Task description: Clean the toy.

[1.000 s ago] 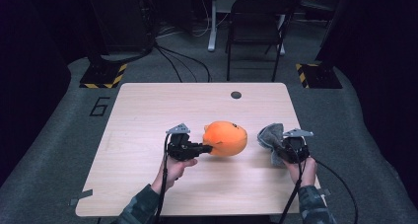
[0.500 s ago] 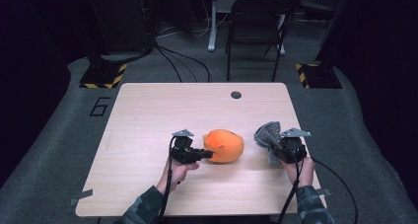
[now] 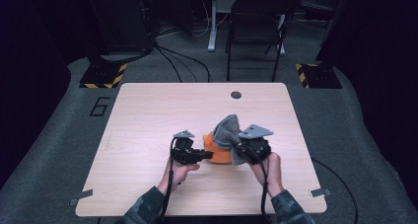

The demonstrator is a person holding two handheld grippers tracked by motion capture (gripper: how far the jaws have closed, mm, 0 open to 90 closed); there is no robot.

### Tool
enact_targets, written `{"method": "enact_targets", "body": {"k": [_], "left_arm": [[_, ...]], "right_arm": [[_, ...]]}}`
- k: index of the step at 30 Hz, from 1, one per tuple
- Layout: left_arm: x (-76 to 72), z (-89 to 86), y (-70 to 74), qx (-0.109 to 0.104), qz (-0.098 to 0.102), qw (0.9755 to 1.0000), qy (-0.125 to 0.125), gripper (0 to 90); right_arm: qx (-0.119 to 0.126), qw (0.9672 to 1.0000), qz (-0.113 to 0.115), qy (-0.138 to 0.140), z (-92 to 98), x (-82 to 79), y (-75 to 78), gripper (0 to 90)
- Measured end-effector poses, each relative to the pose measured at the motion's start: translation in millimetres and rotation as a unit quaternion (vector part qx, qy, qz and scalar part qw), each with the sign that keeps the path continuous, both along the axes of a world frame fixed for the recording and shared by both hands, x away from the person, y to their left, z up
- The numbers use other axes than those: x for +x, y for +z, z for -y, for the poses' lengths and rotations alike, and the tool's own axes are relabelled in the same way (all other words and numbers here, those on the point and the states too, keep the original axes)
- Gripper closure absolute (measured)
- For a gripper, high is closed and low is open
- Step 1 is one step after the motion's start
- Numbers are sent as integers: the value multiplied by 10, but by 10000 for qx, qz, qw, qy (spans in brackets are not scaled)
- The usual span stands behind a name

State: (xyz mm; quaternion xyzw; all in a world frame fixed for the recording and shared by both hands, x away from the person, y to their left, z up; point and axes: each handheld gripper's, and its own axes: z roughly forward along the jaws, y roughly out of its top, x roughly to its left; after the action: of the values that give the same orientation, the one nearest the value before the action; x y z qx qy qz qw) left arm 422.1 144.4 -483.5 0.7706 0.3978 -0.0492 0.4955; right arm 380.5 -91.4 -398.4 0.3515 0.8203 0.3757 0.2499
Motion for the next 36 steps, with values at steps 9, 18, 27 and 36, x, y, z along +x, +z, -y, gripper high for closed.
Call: {"method": "enact_targets", "body": {"k": [9,18,27,36], "left_arm": [[-10,18,-22,96,130,9998,-84,807],[-31,54,-15,123,174,9997,-142,806],[-23,50,-19,76,165,9997,-132,806],[-29,59,-22,49,259,9994,-210,805]], "right_arm": [[-599,9981,102,60,-345,-3,-184,706],[-649,9977,5,-181,-55,41,-237,704],[-532,9939,-444,-855,338,289,-469,703],[-714,9858,-1065,-1089,522,505,-839,701]]}}
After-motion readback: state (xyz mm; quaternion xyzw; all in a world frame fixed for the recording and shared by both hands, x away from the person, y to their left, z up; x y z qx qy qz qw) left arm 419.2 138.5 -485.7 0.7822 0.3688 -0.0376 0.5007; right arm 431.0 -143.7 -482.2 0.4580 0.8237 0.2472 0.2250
